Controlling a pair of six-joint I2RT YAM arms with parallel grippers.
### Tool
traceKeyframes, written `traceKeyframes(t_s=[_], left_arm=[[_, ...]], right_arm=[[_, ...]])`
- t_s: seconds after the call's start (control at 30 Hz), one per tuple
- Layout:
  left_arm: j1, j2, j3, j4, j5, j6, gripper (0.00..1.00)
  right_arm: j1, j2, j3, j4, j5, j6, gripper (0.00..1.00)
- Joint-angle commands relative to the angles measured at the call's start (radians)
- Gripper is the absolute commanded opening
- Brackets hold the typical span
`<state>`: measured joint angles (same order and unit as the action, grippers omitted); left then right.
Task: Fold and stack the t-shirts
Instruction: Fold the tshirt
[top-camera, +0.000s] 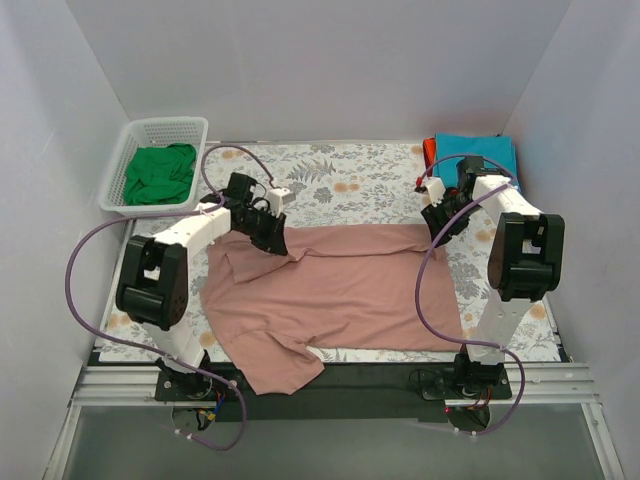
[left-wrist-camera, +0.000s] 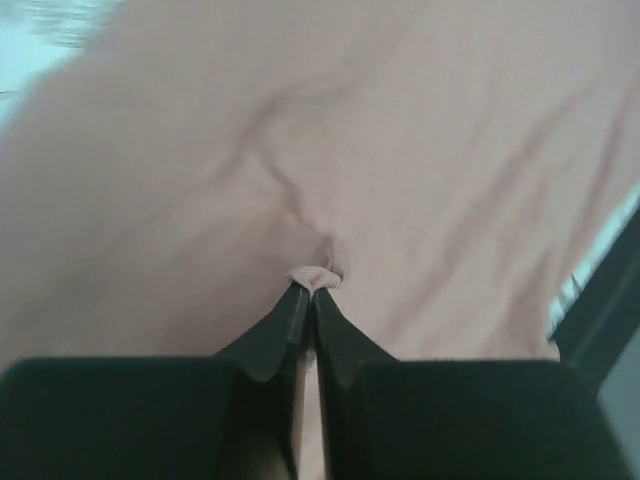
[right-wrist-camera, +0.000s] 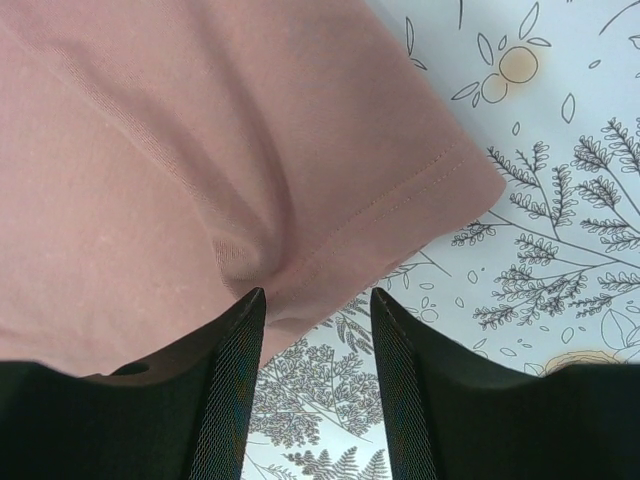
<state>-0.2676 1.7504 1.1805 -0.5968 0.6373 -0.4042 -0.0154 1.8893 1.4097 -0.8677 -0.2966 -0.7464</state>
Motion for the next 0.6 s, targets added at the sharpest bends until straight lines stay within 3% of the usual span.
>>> traceKeyframes(t_s=[0.0, 0.1, 0.13, 0.17, 0.37, 0.57], left_arm=[[-0.103, -0.135, -0.064, -0.182, 0.099, 0.123, 0.11], [-0.147, -0.218, -0.116, -0.233, 0.093, 0.146, 0.31], [-0.145, -0.233, -0.122, -0.245, 0.09, 0.15, 0.42], [-0.147, -0.248, -0.131, -0.256, 0.058, 0.146, 0.45], [-0.075, -0.403, -0.168, -0.219, -0.054, 0.099, 0.5], [0.148, -0.358, -0.162, -0.264, -0.12, 0.194, 0.51]], right_arm=[[0.0, -0.041, 0.012, -0.037, 0.007, -0.039, 0.53], [0.002, -0.036, 0.017, -0.047, 0.005, -0.045, 0.53], [0.002, -0.038, 0.017, -0.053, 0.004, -0.048, 0.53], [0.003, -0.039, 0.014, -0.056, 0.004, -0.051, 0.53], [0.044, -0.078, -0.031, -0.048, 0.062, -0.105, 0.53], [0.095, -0.093, -0.063, -0.001, 0.149, -0.134, 0.51]])
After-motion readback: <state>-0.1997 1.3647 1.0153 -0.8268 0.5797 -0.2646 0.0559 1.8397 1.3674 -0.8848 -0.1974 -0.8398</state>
